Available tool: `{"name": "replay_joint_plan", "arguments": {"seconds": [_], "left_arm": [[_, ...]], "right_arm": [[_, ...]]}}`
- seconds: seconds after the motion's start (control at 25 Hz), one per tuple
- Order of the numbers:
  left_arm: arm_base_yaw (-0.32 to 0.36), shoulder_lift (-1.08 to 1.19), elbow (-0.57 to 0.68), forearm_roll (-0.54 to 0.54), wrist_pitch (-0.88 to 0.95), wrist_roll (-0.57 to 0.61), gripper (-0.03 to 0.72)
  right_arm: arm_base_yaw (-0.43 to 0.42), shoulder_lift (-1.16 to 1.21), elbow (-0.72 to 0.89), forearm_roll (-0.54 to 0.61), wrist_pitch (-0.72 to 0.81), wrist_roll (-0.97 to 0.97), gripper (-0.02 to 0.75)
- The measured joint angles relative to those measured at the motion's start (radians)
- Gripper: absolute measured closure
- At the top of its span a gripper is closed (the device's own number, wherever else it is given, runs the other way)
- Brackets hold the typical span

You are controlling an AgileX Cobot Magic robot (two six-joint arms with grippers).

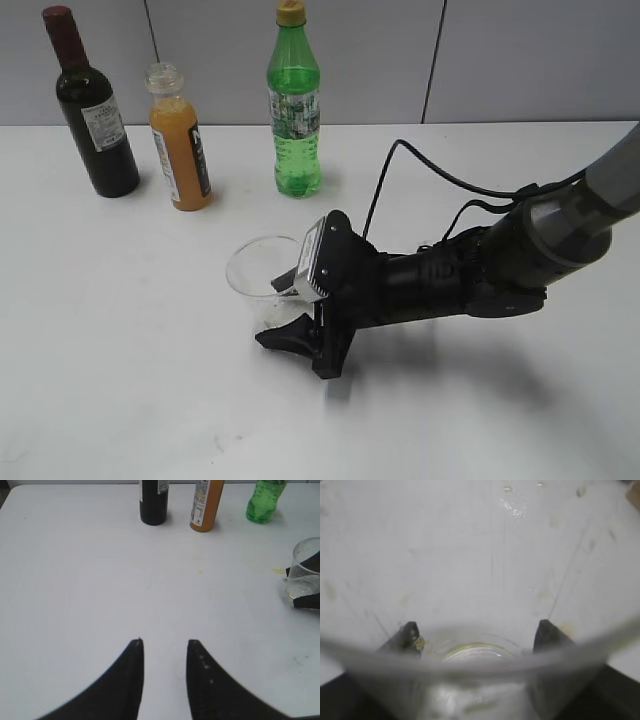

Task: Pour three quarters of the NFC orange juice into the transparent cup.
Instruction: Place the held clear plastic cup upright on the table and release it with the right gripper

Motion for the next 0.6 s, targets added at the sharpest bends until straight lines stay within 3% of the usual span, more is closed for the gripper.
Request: {"name": "replay_joint_plan", "arguments": {"seconds": [0.12, 0.32, 0.6], "left_arm": [[0.000, 0.000, 0.000, 0.000, 0.000, 0.000, 0.449], [0.000, 0.000, 0.000, 0.000, 0.000, 0.000, 0.449], [0.000, 0.000, 0.000, 0.000, 0.000, 0.000, 0.449]], "right_arm": [[0.000, 0.000, -0.005, -0.002, 0.021, 0.028, 0.200], [0.000, -0.020, -0.011, -0.013, 0.096, 0.108, 0.119], [0.000, -0.152, -0.010, -0.140, 0.284, 0.233, 0.111]]}}
